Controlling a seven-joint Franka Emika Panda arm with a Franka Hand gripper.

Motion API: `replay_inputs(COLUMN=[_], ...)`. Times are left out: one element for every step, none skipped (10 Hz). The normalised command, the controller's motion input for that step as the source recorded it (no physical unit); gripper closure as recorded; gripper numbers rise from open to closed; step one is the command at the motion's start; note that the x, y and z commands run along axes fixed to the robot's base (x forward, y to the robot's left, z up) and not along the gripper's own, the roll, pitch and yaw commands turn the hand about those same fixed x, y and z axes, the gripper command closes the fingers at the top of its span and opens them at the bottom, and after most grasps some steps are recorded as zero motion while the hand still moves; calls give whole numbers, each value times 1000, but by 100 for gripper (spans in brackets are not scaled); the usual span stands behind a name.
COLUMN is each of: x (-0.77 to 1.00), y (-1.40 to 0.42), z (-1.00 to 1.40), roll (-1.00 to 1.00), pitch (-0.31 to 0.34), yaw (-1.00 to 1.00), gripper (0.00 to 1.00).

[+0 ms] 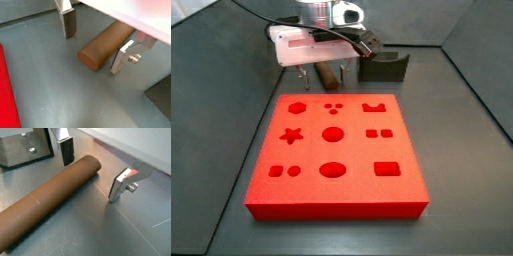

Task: Pick up the oval object. Move up. Place the oval object on the fixture. Regrasp the oval object. Move to above the board. Insert the oval object.
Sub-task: Pick up the oval object.

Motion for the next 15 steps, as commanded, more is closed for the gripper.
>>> replay_inputs(x=[0,0,0,0,0,0,0,0,0,0,0,0,0,0,0], y=[3,43,97,23,0,0,0,0,0,0,0,0,0,0,0], z=[0,0,0,0,0,0,0,0,0,0,0,0,0,0,0], roll=[-49,-177,-261,-51,0,0,0,0,0,0,0,0,0,0,0], pitch=[-141,-341,-500,-117,0,0,0,0,0,0,0,0,0,0,0], yaw=[0,0,0,-3,0,0,0,0,0,0,0,0,0,0,0], gripper=[0,0,0,0,100,100,100,100,100,100,100,100,100,100,100])
